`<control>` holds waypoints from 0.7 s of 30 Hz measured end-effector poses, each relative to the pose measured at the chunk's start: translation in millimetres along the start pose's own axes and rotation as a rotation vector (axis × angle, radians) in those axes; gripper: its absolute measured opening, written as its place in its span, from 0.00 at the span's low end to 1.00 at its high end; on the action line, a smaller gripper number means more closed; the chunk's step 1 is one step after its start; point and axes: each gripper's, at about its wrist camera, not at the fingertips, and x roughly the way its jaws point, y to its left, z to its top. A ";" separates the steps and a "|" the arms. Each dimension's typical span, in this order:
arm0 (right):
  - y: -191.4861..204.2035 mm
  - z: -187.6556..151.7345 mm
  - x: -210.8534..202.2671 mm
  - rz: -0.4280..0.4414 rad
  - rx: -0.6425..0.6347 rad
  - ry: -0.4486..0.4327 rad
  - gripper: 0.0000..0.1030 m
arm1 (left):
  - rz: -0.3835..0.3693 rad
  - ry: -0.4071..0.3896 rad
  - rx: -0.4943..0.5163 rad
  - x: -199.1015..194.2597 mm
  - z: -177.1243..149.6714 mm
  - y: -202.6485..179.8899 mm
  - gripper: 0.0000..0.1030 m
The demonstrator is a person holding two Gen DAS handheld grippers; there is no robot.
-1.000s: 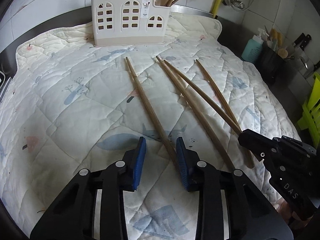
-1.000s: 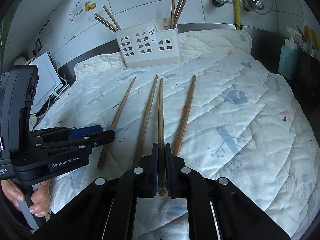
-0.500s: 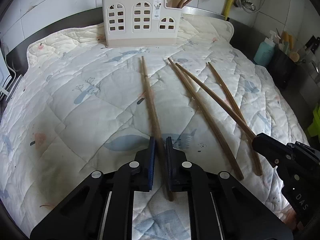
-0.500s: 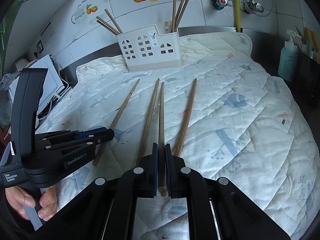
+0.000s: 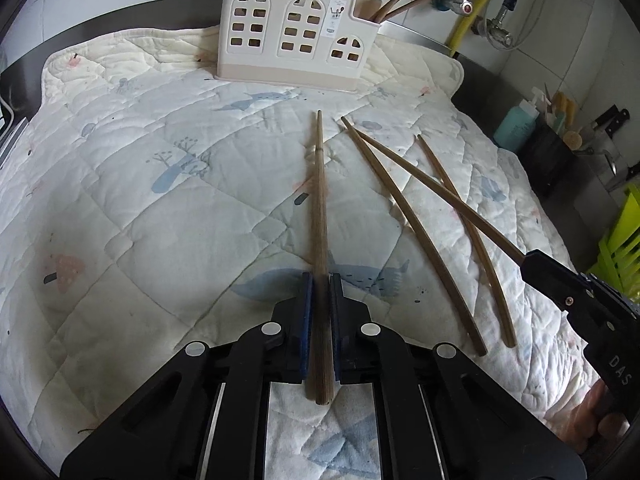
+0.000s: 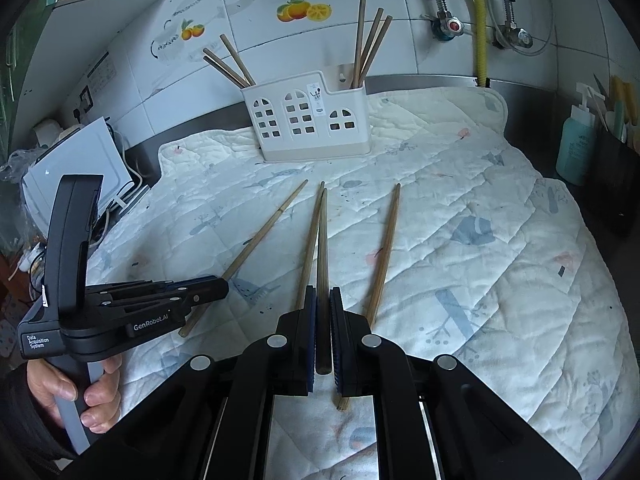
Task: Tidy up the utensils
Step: 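Close the left gripper on a chopstick while the right gripper grasps another and lifts, then carry both held chopsticks up toward the white utensil holder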
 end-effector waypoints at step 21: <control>15.8 102.1 -32.0 -0.005 -0.084 -0.163 0.07 | 0.005 -0.189 0.076 -66.6 65.4 22.8 0.06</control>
